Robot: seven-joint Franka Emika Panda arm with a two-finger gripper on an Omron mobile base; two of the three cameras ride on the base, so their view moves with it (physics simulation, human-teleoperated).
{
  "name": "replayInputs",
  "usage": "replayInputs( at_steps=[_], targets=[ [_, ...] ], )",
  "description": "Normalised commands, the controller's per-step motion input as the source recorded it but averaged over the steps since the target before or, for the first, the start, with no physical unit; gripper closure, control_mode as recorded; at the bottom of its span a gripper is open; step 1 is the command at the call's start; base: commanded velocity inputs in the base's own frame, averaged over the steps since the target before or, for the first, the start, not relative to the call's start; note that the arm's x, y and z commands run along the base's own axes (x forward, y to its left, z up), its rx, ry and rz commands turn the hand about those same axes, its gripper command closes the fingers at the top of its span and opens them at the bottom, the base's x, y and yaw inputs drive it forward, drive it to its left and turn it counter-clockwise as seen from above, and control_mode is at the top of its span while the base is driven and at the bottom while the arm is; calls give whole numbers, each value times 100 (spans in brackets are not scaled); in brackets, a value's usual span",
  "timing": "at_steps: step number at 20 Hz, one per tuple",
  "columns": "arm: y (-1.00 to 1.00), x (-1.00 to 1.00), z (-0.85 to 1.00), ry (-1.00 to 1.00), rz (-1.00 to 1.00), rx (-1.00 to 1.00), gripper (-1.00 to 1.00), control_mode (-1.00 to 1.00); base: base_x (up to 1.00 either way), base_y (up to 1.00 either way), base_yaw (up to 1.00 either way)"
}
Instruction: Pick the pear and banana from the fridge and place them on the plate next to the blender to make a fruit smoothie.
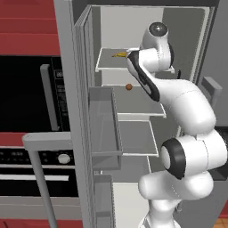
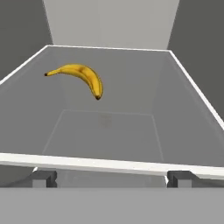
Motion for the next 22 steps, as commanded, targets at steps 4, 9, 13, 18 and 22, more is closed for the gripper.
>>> replayInputs(
  at_steps=[4,9,13,18,22],
  targets=[
    [0,100,-24,0,0,0,-100,-100,0,0,0],
    [0,57,0,0,0,0,-100,-100,0,0,0],
    [0,65,-6,0,0,0,-100,-100,0,0,0],
    [3,71,-14,0,0,0,-100,-100,0,0,0],
    [1,65,-11,0,0,0,-100,-100,0,0,0]
  ],
)
